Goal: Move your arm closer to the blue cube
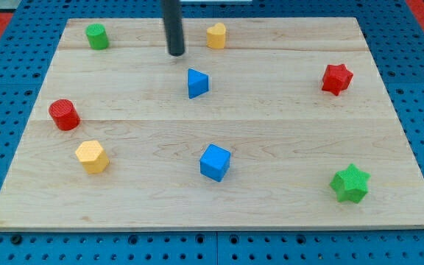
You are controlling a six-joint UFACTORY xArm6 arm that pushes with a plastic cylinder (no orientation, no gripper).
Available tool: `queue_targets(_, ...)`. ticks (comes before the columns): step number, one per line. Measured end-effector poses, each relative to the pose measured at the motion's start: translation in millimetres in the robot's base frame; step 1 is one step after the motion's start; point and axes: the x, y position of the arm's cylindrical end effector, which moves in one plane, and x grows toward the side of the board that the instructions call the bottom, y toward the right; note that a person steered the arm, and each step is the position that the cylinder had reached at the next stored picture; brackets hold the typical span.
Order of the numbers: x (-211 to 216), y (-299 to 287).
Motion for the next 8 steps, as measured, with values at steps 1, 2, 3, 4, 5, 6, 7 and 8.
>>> queue_targets(1, 1, 30)
queue_targets(2, 5, 58)
queue_targets(3, 41, 58)
queue_targets(4, 84, 58)
queue_targets(5, 129, 58)
queue_targets(6, 174, 71)
queue_targets(7, 218, 79)
queue_targets(8, 247, 81)
